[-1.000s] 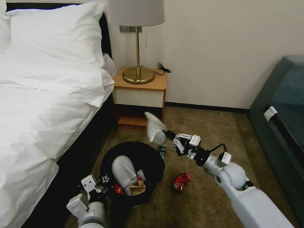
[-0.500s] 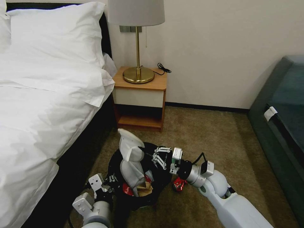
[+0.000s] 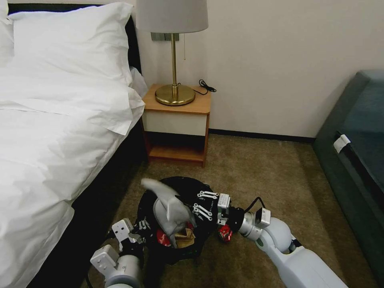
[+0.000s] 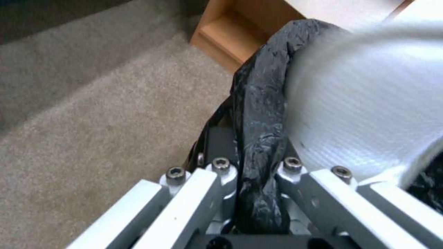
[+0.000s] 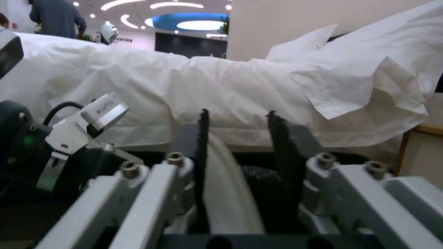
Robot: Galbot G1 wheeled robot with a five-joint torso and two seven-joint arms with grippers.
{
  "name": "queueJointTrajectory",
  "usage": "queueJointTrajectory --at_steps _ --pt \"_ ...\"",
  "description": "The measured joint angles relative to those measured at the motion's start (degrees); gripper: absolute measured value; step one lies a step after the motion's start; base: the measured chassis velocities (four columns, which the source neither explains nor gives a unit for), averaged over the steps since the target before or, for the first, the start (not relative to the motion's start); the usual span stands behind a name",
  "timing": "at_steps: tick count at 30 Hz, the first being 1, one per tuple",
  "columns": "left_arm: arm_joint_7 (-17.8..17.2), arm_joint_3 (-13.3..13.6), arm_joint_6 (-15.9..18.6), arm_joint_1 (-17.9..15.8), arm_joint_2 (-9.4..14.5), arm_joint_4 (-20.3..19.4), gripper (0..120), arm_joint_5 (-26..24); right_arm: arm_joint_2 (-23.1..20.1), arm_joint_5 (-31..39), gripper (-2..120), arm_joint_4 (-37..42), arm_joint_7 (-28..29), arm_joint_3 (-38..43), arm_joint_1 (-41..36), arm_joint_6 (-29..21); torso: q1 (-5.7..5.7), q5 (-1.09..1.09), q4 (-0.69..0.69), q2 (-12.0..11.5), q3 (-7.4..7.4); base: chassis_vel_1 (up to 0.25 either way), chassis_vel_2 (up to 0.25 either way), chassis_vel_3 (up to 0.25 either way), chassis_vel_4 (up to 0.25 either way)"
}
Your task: Pick up the trash bin, then pick up the garbage on the floor and place it into the trash bin.
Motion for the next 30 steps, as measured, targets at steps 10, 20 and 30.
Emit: queueJointTrajectory --at_steps 10,20,30 --pt "0.14 -0.29 -0.18 -0.08 0.11 -0.46 4 -0.10 -1.60 1.21 68 1.33 0.36 0.75 -1.41 -1.07 0.00 0.00 0.00 0.00 0.00 0.000 0.000 0.000 0.000" --pt "0.30 -2.19 -1.01 -0.72 0.33 -0.44 4 -0.28 -4.08 6.13 99 5.18 6.92 3.03 -4.30 -2.36 0.01 0.00 0.00 0.00 0.00 0.000 0.000 0.000 0.000" --pt "-1.71 -7.67 -4.66 -0.83 0.08 -0.43 4 3.06 -4.88 0.29 100 8.45 39.96 5.64 -7.70 -11.52 0.01 0.00 0.00 0.00 0.00 0.000 0.000 0.000 0.000"
